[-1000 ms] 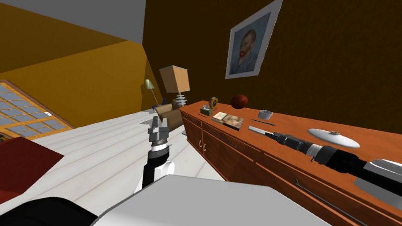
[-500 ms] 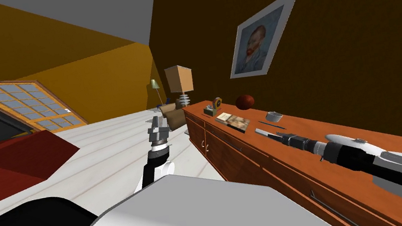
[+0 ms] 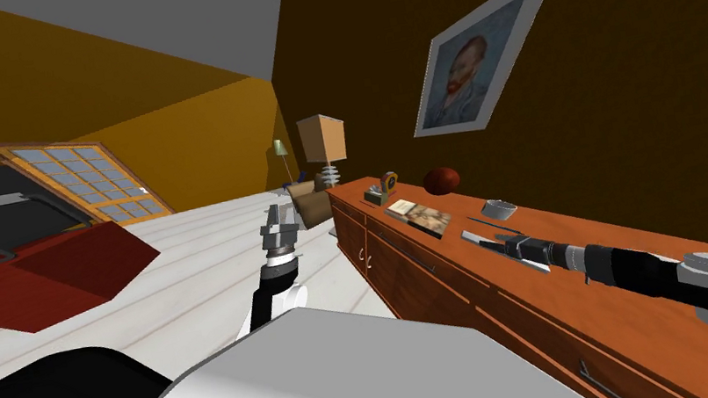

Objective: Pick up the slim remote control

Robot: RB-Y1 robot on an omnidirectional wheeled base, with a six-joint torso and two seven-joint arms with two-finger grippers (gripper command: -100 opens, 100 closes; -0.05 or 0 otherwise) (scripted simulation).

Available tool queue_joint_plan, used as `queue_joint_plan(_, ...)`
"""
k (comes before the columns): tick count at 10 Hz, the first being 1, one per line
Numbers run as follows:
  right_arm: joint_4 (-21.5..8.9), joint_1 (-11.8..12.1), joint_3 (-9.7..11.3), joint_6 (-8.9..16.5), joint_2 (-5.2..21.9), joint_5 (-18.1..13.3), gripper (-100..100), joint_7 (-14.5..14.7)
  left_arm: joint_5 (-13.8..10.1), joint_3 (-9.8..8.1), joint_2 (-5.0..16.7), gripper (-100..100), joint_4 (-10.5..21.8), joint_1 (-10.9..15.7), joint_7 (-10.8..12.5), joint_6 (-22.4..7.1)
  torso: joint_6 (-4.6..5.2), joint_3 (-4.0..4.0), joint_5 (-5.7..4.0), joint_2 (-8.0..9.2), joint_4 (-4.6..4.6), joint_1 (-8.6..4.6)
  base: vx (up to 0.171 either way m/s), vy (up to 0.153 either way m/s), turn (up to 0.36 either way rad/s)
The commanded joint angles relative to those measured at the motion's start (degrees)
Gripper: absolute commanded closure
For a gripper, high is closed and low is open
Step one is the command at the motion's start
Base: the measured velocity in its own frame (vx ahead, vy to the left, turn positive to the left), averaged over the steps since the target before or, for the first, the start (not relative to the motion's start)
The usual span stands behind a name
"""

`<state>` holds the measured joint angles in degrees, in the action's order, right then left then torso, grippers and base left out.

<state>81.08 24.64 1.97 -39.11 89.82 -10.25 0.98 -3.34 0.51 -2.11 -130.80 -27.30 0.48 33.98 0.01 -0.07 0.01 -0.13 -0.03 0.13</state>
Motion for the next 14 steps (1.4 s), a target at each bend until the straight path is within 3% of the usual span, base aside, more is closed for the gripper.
queue_joint_plan(1, -0.4, 0.6, 0.5, -0.6, 2.9, -0.3, -100, -0.1, 0.0, 0.00, 0.0, 0, 0.0, 0.0, 0.0, 0.0, 0.00, 0.00, 0.00, 0.00, 0.00, 0.00, 0.028, 0.019, 0.082)
queue_joint_plan(2, -0.4, 0.6, 0.5, -0.6, 3.6, -0.3, -100, -0.1, 0.0, 0.00, 0.0, 0, 0.0, 0.0, 0.0, 0.0, 0.04, 0.01, 0.01, 0.01, 0.01, -0.01, 0.012, 0.007, -0.020)
queue_joint_plan(3, -1.9, 0.5, 2.6, -1.9, 5.8, -1.2, -100, -0.3, 0.0, -0.01, 0.0, 0, 0.0, 0.0, 0.0, 0.0, 0.06, 0.04, -0.01, 0.07, 0.02, -0.05, 0.016, 0.018, 0.139)
queue_joint_plan(4, -1.9, 0.5, 2.6, -1.9, 7.4, -1.2, -100, -0.3, 0.0, 0.00, 0.0, 0, 0.0, 0.0, 0.0, 0.0, 0.01, 0.04, -0.01, 0.06, 0.02, -0.02, 0.021, 0.018, 0.095)
queue_joint_plan(5, -3.3, 0.5, 4.9, -3.3, 9.1, -2.0, -100, -0.6, 0.0, 0.00, 0.0, 0, 0.0, 0.0, 0.0, 0.0, 0.04, 0.03, 0.00, 0.05, 0.02, -0.01, 0.032, 0.029, 0.159)
queue_joint_plan(6, -3.3, 0.5, 4.9, -3.3, 10.8, -2.0, -100, -0.6, 0.0, 0.00, 0.0, 0, 0.0, 0.0, 0.0, 0.0, 0.02, 0.01, 0.00, 0.01, 0.00, 0.02, 0.030, 0.023, 0.080)
queue_joint_plan(7, -4.6, 0.6, 7.3, -4.7, 12.5, -2.9, -100, -0.9, 0.0, 0.00, 0.0, 0, 0.0, 0.0, 0.0, 0.0, 0.04, 0.01, 0.01, 0.01, 0.01, 0.02, 0.029, 0.027, 0.157)
queue_joint_plan(8, -4.6, 0.6, 7.3, -4.7, 14.3, -2.9, -100, -0.9, 0.0, 0.00, 0.0, 0, 0.0, 0.0, 0.0, 0.0, 0.02, 0.00, 0.00, 0.01, 0.00, 0.03, 0.026, 0.021, 0.082)
queue_joint_plan(9, -5.7, 0.8, 9.4, -6.1, 16.0, -3.8, -100, -1.1, 0.0, 0.00, 0.0, 0, 0.0, 0.0, 0.0, 0.0, 0.05, 0.01, 0.01, 0.02, 0.01, 0.01, 0.034, 0.035, 0.127)
queue_joint_plan(10, -5.7, 0.8, 9.8, -6.1, 17.7, -3.8, -100, -1.1, 0.0, 0.00, 0.0, 0, 0.0, 0.0, 0.0, 0.0, 0.03, 0.00, 0.01, 0.00, 0.00, 0.06, 0.027, 0.027, 0.074)
queue_joint_plan(11, -6.7, 1.0, 12.0, -7.5, 19.6, -4.6, -100, -1.4, 0.0, 0.00, 0.0, 0, 0.0, 0.0, 0.0, 0.0, 0.05, 0.01, 0.01, 0.02, 0.01, 0.04, 0.031, 0.030, 0.127)
queue_joint_plan(12, -6.7, 1.0, 12.4, -7.5, 20.8, -4.6, -100, -1.4, 0.0, 0.00, 0.0, 0, 0.0, 0.0, 0.0, 0.0, 0.03, 0.01, 0.01, 0.01, 0.00, 0.06, 0.023, 0.023, 0.083)
queue_joint_plan(13, -7.5, 1.3, 14.5, -8.8, 23.0, -5.5, -100, -1.7, 0.0, 0.00, 0.0, 0, 0.0, 0.0, 0.0, 0.0, 0.06, 0.02, 0.00, 0.04, 0.01, 0.03, 0.022, 0.028, 0.139)
queue_joint_plan(14, -7.5, 1.3, 15.0, -8.8, 22.7, -6.3, -100, -1.7, 0.0, 0.00, 0.0, 0, 0.0, 0.0, 0.0, 0.0, 0.04, 0.03, -0.01, 0.05, 0.01, 0.02, 0.023, 0.020, 0.058)
